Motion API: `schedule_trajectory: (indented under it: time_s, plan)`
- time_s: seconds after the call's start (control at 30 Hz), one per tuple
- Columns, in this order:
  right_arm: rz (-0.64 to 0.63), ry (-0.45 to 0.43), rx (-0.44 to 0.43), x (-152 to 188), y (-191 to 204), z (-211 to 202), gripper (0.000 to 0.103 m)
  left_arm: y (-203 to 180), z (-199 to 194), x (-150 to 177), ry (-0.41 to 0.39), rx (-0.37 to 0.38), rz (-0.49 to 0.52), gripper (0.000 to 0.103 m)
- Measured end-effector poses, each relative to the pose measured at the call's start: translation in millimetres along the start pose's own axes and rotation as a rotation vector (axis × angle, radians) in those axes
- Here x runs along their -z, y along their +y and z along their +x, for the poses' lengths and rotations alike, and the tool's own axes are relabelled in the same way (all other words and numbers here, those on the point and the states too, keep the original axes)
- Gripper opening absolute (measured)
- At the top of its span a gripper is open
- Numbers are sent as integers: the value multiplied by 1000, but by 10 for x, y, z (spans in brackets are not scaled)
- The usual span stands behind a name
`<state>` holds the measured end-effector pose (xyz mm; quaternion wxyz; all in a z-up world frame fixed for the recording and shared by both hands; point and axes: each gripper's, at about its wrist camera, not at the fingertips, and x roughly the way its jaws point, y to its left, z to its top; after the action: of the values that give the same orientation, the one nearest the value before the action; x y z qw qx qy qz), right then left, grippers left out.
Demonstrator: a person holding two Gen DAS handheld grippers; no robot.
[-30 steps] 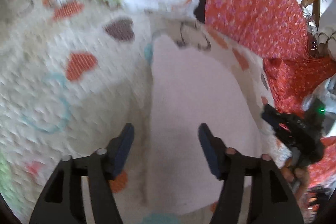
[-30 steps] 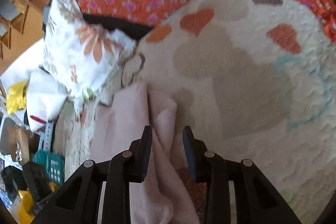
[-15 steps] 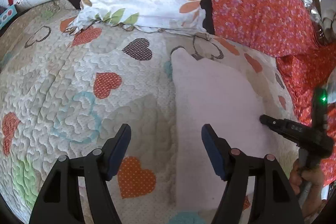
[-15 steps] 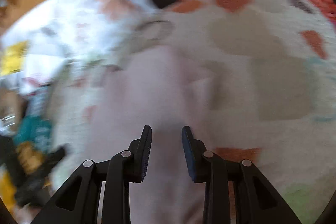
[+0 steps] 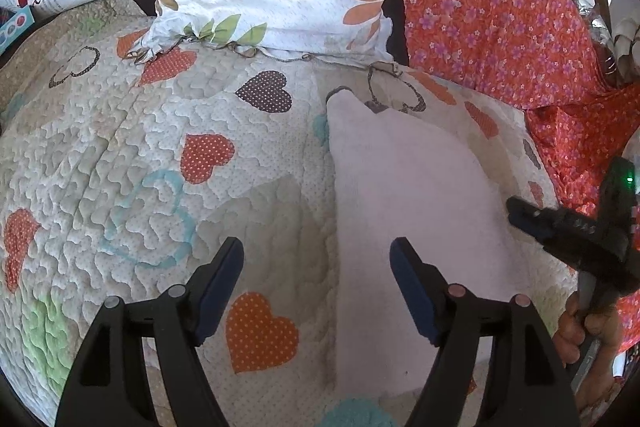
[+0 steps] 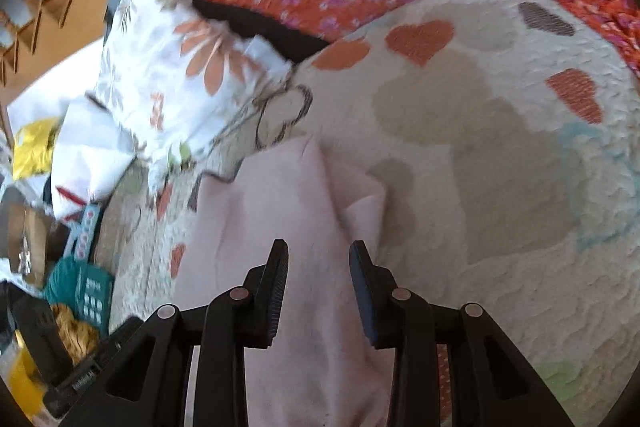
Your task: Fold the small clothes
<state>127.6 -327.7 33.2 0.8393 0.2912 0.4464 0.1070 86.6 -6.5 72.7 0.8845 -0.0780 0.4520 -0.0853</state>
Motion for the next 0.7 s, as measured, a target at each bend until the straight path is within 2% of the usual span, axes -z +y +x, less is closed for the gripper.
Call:
schedule_trajectory:
  time_s: [0.07,0.1,0.13,0.23,0.3,0.37,0.47,0.6,0.67,0.7]
  plan:
    - [-15,45,65,43,-22,84,36,-15,-15,-2,-8,-6,6,75]
    - [-22,59,154,44,-41,143,36,-23,-29,-3,-14,-11,10,75]
    - [-22,59,204,55,-78,160,36,-28,-47,-7,-19,-14,12,75]
    - [32,50,207,22,-185,132,36,-24,-135,-23,-37,-14,12,75]
    - [48,27,192,-2,-210,42,41,-5,-215,-28,-60,-19,11,77]
    - [36,1,197,2,-187,-56,45,15,-303,-23,-82,-20,11,80]
    - [13,-19,202,65,-127,-171,46,12,-458,5,-119,-30,28,80]
    - [-10,-48,198,206,-19,-409,46,-59,-811,107,-262,-84,67,82]
    - [-45,-79,219,313,80,-565,53,-78,-1017,176,-354,-99,69,100]
    - [-65,-100,233,375,144,-662,55,-79,-1142,216,-408,-101,59,103]
